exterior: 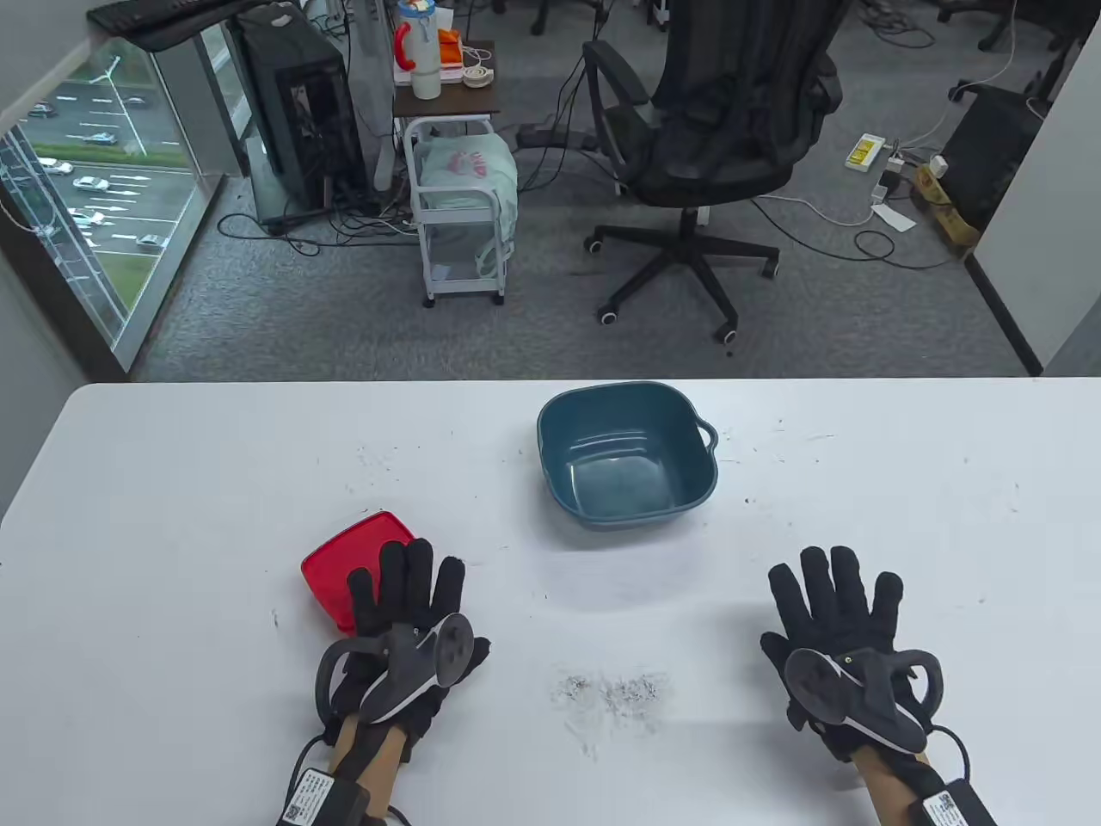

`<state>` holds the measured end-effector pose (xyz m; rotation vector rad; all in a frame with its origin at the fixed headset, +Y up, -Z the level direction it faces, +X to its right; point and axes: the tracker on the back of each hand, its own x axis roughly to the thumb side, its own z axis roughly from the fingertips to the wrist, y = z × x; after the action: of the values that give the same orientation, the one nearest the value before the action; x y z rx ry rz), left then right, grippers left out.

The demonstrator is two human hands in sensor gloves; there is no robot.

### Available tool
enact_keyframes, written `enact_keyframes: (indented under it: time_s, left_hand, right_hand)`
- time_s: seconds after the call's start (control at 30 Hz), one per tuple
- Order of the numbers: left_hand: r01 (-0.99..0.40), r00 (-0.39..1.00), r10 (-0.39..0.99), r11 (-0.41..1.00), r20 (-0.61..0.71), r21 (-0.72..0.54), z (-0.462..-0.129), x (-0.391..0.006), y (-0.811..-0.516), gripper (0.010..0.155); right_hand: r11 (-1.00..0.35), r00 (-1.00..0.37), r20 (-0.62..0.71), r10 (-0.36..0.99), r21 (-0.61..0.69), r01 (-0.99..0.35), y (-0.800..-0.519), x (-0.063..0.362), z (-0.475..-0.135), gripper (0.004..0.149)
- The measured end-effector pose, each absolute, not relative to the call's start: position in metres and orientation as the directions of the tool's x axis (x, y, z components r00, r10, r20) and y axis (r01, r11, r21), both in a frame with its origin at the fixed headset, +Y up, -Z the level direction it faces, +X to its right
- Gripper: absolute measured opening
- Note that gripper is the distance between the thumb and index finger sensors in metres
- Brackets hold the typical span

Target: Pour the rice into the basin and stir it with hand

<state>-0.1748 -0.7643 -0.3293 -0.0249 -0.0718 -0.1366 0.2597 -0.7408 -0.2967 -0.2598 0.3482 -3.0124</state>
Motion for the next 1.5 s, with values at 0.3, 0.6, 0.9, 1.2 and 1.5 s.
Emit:
enact_keyframes:
  time_s: [0.3,0.6,0.9,1.2,1.5]
  left_hand:
    - [0.121,0.990,-0.119,0.992,0.082,-0.019,-0.328,-0.173,-0.763,0.100]
    - [0.115,0.990,-0.112,0.993,0.085,-0.027,-0.328,-0.174,-0.763,0.100]
    - [0.058,0.997,-0.063,0.992,0.042,0.111,-0.322,-0.198,-0.723,0.100]
    - [-0.075,0.996,0.070,0.994,-0.063,-0.085,-0.379,-0.249,-0.700,0.102]
    - [-0.311,0.948,0.261,0.885,-0.184,-0.345,-0.404,-0.288,-0.763,0.114]
  right_hand:
    - [-0.977,-0.986,0.152,-0.071,-0.211,0.038,-0.742,0.261,-0.297,0.075]
    - [-0.983,-0.990,0.142,-0.025,-0.186,-0.001,-0.742,0.265,-0.299,0.074]
    - [-0.981,-0.990,0.138,0.039,-0.181,-0.064,-0.737,0.272,-0.294,0.074]
    - [-0.974,-0.984,0.149,0.101,-0.185,-0.128,-0.730,0.276,-0.292,0.073]
    - [-0.973,-0.981,0.152,0.123,-0.178,-0.149,-0.731,0.278,-0.292,0.073]
